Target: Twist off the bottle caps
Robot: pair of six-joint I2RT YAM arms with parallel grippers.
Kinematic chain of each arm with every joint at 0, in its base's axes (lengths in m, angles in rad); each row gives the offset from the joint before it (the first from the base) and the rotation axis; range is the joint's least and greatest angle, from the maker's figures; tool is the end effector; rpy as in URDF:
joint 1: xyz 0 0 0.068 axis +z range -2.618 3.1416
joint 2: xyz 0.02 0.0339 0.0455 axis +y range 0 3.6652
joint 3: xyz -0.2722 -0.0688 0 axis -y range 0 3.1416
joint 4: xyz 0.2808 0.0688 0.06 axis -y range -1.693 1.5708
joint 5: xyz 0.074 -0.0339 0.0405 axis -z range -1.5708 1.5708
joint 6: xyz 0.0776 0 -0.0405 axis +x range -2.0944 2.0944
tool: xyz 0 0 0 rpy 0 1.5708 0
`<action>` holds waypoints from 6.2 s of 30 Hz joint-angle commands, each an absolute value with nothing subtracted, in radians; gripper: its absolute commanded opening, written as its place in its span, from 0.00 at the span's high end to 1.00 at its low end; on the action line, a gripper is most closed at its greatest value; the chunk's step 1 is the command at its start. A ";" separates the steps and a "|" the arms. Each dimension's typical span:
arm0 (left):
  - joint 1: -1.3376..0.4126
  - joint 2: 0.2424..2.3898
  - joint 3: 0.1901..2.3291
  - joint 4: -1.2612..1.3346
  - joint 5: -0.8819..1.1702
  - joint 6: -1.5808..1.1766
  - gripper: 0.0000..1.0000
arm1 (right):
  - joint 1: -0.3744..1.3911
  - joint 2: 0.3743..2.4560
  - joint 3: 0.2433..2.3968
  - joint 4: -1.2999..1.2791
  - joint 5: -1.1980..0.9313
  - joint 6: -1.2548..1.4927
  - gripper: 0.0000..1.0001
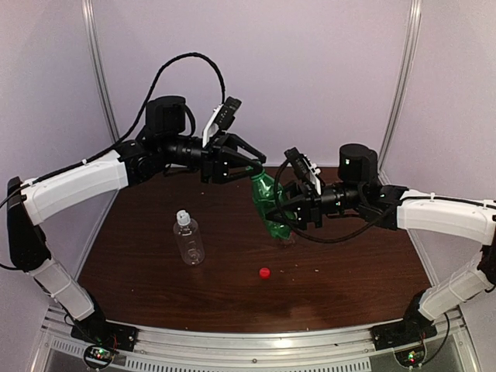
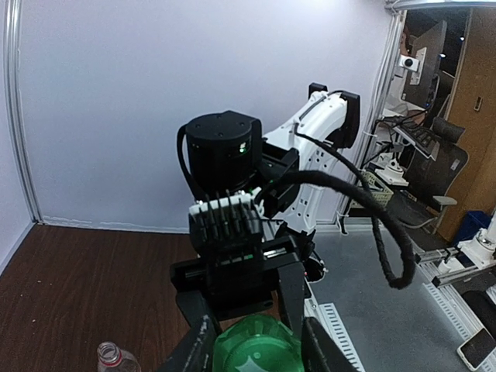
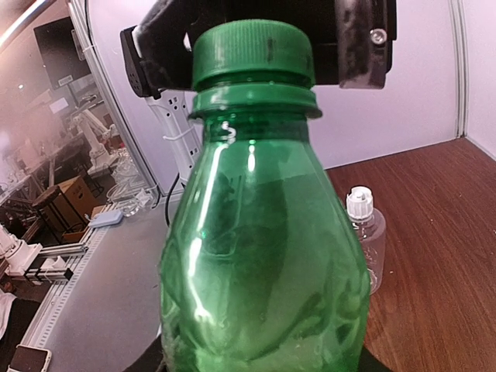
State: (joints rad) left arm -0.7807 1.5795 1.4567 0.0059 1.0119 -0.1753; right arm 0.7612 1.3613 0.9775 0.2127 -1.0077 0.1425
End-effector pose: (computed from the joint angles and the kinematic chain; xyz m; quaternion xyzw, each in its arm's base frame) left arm 0.2540 -0.3443 0.3974 0.5023 0.5279 -0.5889 0.3496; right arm 0.2154 0.2958 0.3106 -0.5002 0.5434 0.5785 0.3462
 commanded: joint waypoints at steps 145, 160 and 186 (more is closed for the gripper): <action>-0.727 1.462 1.354 0.121 1.080 -0.199 0.29 | 0.808 1.442 1.138 0.161 -1.050 0.063 0.40; -0.727 1.493 1.349 0.151 1.105 -0.244 0.59 | 0.789 1.443 1.124 0.209 -1.037 0.093 0.41; -0.777 1.500 1.427 -0.025 0.396 -0.525 0.79 | 0.841 1.421 1.097 0.125 -0.208 0.014 0.49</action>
State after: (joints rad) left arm -0.7677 1.4944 1.3941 -0.0143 0.5217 -0.4530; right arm 0.8413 1.4307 1.1057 0.1360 -0.4141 -0.0082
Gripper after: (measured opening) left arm 0.297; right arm 0.557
